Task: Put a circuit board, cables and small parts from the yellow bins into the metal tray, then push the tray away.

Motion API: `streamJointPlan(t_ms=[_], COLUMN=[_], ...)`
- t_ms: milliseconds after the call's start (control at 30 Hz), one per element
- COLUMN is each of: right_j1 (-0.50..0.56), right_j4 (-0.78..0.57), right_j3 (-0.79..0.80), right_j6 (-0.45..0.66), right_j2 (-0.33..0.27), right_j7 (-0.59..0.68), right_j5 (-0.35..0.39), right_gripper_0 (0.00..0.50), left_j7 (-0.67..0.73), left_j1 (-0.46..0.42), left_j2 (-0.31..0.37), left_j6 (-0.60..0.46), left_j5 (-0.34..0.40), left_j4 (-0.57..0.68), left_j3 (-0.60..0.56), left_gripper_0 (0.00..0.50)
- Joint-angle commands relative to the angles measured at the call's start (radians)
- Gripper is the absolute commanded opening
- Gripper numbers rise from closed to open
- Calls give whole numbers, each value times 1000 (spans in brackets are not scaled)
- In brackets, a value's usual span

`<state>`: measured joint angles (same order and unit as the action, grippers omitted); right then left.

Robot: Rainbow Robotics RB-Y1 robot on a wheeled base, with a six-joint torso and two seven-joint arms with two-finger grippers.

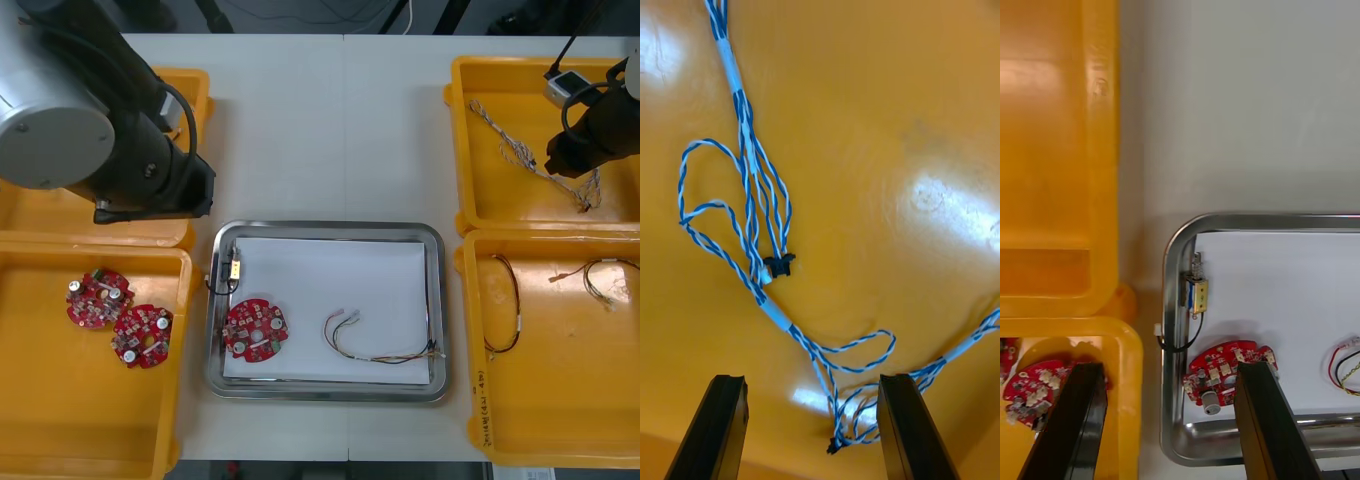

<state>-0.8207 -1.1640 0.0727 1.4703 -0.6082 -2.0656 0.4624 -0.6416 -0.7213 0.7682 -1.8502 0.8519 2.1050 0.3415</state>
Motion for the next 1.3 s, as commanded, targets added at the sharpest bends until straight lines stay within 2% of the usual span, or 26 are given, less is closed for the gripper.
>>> streamJointPlan(t_ms=[33, 267, 567, 800, 1033, 1300], right_j1=[-37, -38, -97, -107, -124, -123], right_j4=[47, 87, 237, 244, 244, 244], right_j3=[-7, -7, -7, -10, -14, -94], right_j6=[-64, -117, -182, -182, -180, -189], right_j2=[-41, -34, 4, 10, 10, 10], right_j7=[-68, -71, -102, -113, -125, -153], right_j5=[25, 50, 64, 84, 111, 107], right_gripper_0=[500, 500, 500, 500, 500, 500], left_j7=[-18, -53, -230, -343, -461, -606], left_j1=[-41, -40, -38, -40, -38, -9], left_j2=[85, 114, 115, 114, 114, 114], left_j6=[-23, -66, -70, -70, 43, 71], left_j5=[47, 107, 58, -8, -54, -76], left_j4=[30, -33, -181, -303, -424, -465], left_j3=[-79, -179, -302, -314, -315, -384], left_gripper_0=[500, 500, 500, 500, 500, 500])
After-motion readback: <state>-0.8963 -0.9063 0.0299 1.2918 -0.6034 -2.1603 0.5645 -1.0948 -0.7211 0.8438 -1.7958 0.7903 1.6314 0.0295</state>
